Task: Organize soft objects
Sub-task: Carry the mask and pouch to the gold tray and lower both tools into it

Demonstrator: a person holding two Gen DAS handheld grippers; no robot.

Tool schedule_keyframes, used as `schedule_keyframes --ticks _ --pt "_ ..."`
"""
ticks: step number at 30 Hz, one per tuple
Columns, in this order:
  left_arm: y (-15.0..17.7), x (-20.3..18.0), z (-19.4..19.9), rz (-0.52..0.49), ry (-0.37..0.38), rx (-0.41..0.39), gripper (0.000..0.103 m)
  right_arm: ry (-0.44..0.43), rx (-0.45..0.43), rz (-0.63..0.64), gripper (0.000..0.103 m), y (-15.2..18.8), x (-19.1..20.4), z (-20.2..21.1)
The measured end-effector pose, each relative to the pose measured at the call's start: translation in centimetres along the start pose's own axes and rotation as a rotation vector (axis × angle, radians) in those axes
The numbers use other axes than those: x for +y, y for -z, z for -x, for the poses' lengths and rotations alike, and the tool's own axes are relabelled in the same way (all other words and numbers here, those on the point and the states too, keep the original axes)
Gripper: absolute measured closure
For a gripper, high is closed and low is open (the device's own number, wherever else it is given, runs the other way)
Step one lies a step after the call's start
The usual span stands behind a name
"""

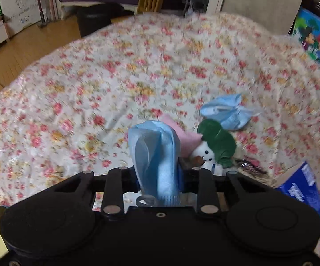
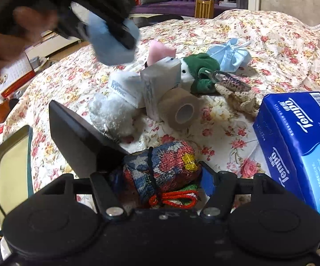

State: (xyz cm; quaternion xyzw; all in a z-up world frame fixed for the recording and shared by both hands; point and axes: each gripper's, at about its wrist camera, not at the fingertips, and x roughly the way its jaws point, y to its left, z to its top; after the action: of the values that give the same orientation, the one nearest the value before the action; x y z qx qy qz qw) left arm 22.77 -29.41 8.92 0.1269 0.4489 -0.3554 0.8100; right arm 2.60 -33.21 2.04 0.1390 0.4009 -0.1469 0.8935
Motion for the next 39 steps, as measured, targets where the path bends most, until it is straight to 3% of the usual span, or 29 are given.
schedule_keyframes --ticks 7,14,19,27,31,39 --pt "2.8 5.2 7.1 0.059 -0.062 -0.078 0.073 0.01 -0.05 -0.04 0.038 -0.1 -0.6 1.1" --pt "9.5 13.2 11.7 0.185 -0.233 -0.11 0.073 0.054 -0.069 0.016 0.038 -0.1 0.7 1.7" --pt "14.6 17.4 12.6 0.275 -0.351 -0.089 0.073 0.101 -0.084 0.057 0.038 0.0 1.6 2.4" --pt "20.9 21.5 10.5 0.421 -0.374 -0.02 0.073 0.194 -0.104 0.141 0.038 0.3 4.2 3.8" --pt "23.4 22.4 10.0 0.464 -0.366 0.003 0.073 0.131 -0.11 0.166 0.038 0.5 7.6 5.5" --pt "25.5 23.0 8.3 0.501 -0.376 0.019 0.07 -0.071 -0.095 0.341 0.038 -0.1 19.5 7.4"
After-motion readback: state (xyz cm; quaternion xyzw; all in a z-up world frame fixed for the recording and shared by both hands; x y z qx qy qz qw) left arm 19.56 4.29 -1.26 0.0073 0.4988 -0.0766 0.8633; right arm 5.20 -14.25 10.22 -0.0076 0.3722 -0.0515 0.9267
